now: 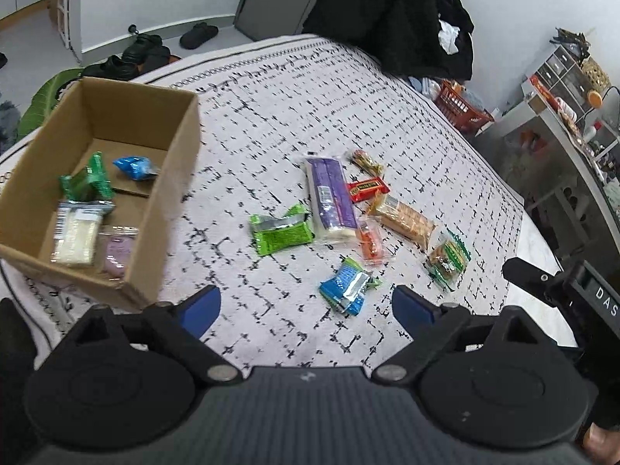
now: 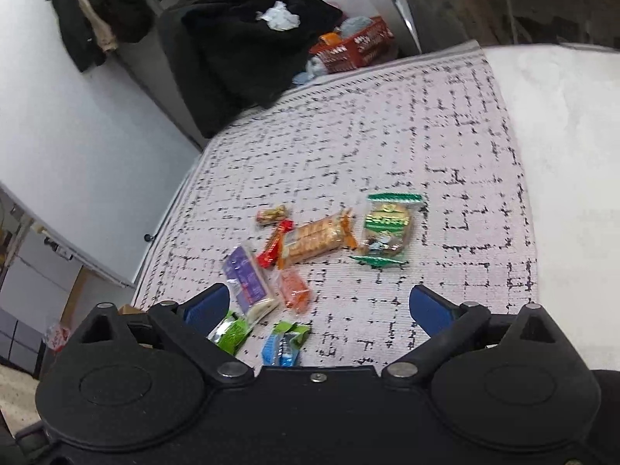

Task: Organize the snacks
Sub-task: 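Grasp the blue-green pack with the left tool while the right tool grasps the green mooncake pack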

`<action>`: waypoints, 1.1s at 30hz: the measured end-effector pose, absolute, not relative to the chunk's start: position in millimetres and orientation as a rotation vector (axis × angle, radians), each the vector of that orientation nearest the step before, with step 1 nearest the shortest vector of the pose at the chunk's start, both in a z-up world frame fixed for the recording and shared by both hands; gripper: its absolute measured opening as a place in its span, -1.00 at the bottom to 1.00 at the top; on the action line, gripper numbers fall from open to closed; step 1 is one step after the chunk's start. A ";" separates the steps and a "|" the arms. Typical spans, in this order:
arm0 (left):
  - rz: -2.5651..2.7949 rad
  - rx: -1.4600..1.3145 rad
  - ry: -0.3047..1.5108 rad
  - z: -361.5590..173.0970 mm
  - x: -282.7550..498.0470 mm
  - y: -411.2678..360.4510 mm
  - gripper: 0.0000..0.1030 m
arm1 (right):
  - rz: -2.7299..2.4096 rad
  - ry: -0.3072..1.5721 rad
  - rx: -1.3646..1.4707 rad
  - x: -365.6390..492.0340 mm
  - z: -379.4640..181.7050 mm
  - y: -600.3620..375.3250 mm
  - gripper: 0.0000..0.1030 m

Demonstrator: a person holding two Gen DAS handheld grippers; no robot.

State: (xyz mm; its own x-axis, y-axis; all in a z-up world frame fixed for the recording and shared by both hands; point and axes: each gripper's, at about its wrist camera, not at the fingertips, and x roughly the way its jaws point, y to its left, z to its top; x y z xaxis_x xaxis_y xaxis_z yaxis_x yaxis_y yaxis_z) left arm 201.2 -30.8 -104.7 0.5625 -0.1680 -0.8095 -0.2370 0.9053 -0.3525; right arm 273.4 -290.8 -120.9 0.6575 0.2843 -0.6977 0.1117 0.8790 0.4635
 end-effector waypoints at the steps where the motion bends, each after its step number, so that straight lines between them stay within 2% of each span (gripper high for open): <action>1: 0.041 -0.453 0.988 -107.9 204.6 -34.1 0.77 | 0.097 0.863 0.508 275.9 -123.3 -292.2 0.89; 10: 0.027 -0.438 1.054 -139.9 236.3 -60.6 0.58 | 0.071 0.926 0.534 295.7 -144.0 -301.6 0.80; 24: 0.046 -0.325 1.146 -193.4 278.2 -104.1 0.52 | 0.029 0.989 0.583 338.6 -181.8 -318.9 0.80; 27: 0.074 -0.264 1.150 -203.2 288.0 -110.4 0.42 | 0.012 1.007 0.575 353.4 -192.0 -321.0 0.80; 30: 0.103 -0.240 1.164 -210.9 295.3 -113.6 0.19 | -0.022 1.014 0.574 367.4 -201.2 -326.9 0.80; 32: 0.114 -0.225 1.148 -210.7 297.2 -115.8 -0.10 | -0.028 1.033 0.569 375.9 -209.2 -327.3 0.80; 33: 0.115 -0.230 1.146 -210.5 299.0 -115.8 -0.18 | -0.028 1.041 0.564 378.9 -211.9 -326.2 0.80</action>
